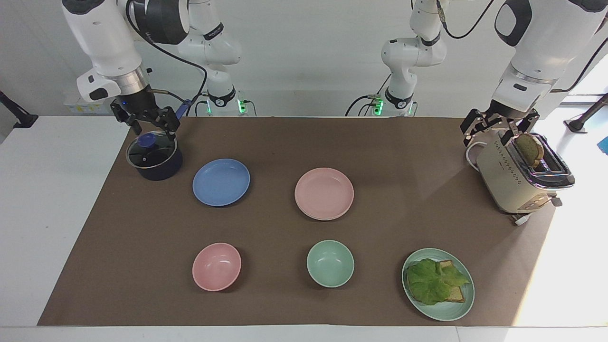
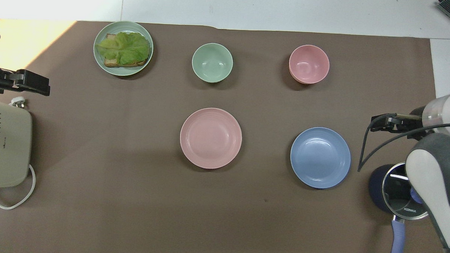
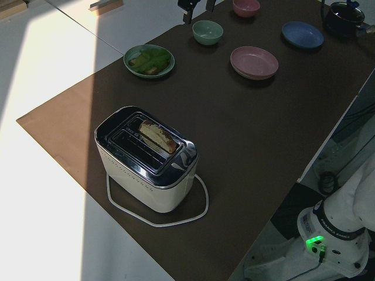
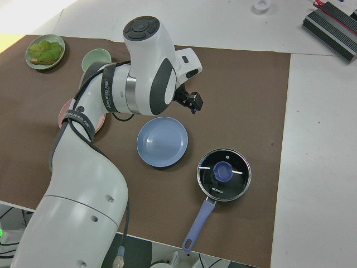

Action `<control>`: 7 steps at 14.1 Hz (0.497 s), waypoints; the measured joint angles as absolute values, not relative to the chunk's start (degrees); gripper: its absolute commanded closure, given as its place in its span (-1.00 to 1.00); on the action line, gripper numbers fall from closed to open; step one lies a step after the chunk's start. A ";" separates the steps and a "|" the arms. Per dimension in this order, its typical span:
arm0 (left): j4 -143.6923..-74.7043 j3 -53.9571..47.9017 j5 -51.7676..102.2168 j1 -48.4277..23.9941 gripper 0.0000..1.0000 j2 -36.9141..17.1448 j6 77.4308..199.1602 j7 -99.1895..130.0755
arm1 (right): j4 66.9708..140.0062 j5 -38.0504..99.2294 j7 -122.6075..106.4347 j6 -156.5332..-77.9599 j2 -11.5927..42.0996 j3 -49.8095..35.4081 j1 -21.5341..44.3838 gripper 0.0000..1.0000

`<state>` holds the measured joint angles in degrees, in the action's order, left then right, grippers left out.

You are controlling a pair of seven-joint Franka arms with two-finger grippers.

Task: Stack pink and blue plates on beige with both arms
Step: 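Reach the right gripper to the blue plate rim and grasp it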

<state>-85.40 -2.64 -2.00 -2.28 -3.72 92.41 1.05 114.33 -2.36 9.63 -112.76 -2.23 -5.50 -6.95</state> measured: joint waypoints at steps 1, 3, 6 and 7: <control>-85.40 -2.64 -2.00 -2.28 -1.00 -3.72 92.41 1.05 | 116.90 -2.36 9.35 -115.25 -1.60 -5.50 -6.94 -1.00; -85.40 -2.64 -2.00 -2.28 -1.00 -3.72 92.41 1.05 | 119.95 -2.36 8.47 -117.66 -0.76 -5.50 -6.94 -1.00; -85.40 -2.64 -2.00 -2.28 -1.00 -3.72 92.41 1.05 | 121.59 -2.36 7.35 -118.38 -0.25 -5.51 -6.90 -1.00; -85.40 -2.64 -2.00 -2.28 -1.00 -3.72 92.41 1.05 | 122.33 -2.36 6.66 -119.68 0.26 -5.51 -6.90 -1.00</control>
<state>-85.40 -2.64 -2.00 -2.28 -3.72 92.41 1.05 122.33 -2.36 6.66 -119.68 0.26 -5.51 -6.90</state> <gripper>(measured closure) 0.000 0.000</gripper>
